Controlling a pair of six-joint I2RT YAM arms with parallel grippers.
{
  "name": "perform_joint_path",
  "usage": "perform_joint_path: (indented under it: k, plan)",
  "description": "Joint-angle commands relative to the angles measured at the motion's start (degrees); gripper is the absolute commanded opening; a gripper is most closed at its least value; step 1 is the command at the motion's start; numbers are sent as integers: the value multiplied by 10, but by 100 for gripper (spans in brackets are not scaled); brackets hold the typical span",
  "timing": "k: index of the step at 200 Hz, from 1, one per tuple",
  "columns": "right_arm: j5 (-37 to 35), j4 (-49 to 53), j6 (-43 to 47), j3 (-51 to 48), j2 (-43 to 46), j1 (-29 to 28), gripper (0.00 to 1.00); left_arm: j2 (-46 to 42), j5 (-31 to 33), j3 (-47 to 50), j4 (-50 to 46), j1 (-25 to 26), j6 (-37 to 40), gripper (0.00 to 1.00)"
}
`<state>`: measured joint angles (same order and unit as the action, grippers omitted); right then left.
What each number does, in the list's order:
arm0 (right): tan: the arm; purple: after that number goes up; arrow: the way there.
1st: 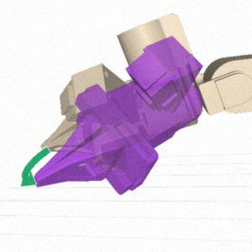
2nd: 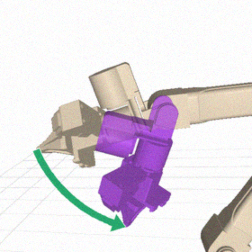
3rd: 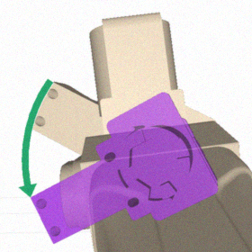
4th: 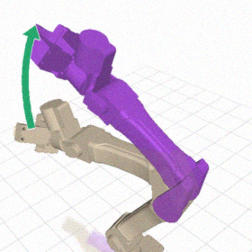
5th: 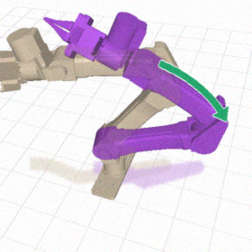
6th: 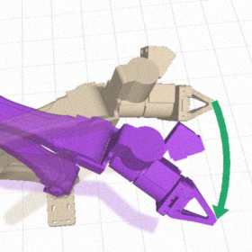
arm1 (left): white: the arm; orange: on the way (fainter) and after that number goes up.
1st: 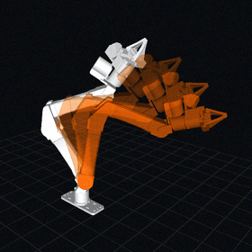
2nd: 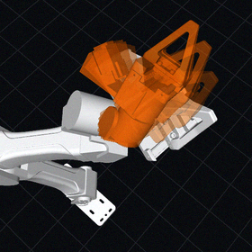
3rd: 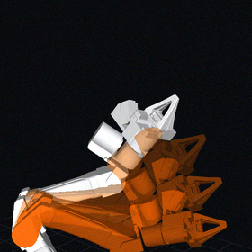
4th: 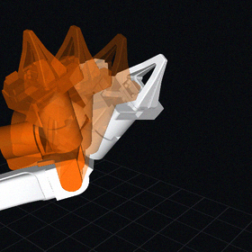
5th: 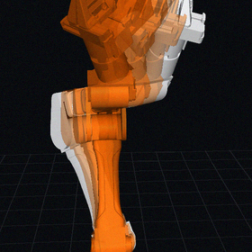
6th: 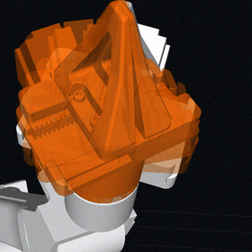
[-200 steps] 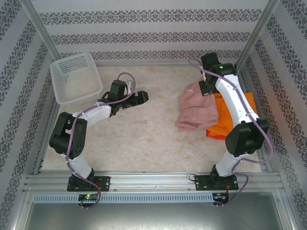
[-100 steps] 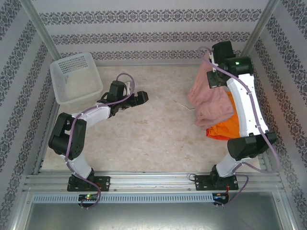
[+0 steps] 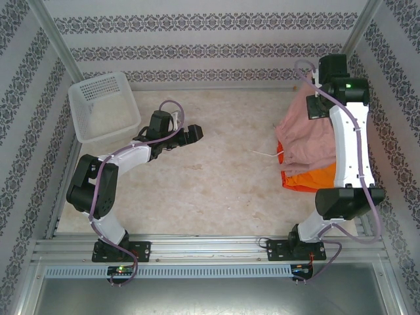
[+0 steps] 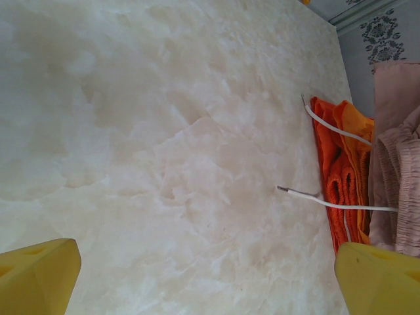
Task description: Fold and stack the shorts
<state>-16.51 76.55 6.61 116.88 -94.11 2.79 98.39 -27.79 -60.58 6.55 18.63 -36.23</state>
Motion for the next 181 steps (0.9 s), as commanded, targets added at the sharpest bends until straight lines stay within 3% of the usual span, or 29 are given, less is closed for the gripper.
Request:
perform_joint_path:
  k: [1,81,89,104,111,121,134,152,181]
  plan:
    - [-16,-6,21,8,-16,15,0,-15,6,7,25,-7,5,100]
    - [-80,-95,91,-39,-98,95,0,-25,9,15,21,-12,8,100]
    - [-106,-109,102,-46,-107,100,19,-26,8,18,21,-13,8,100]
    - [-158,-124,106,-42,-127,110,40,-34,13,26,22,-15,9,100]
    - [-170,-119,97,-32,-134,113,60,-40,16,31,24,-16,11,100]
    - [-164,-108,76,-16,-137,116,66,-49,24,37,24,-17,15,100]
    - [-102,-96,35,-2,-124,116,71,-63,36,44,24,-19,18,100]
    - [39,-115,-28,-27,-81,115,84,-76,47,55,24,-23,22,100]
    - [297,-233,-129,-172,12,111,92,-90,57,69,31,-27,22,100]
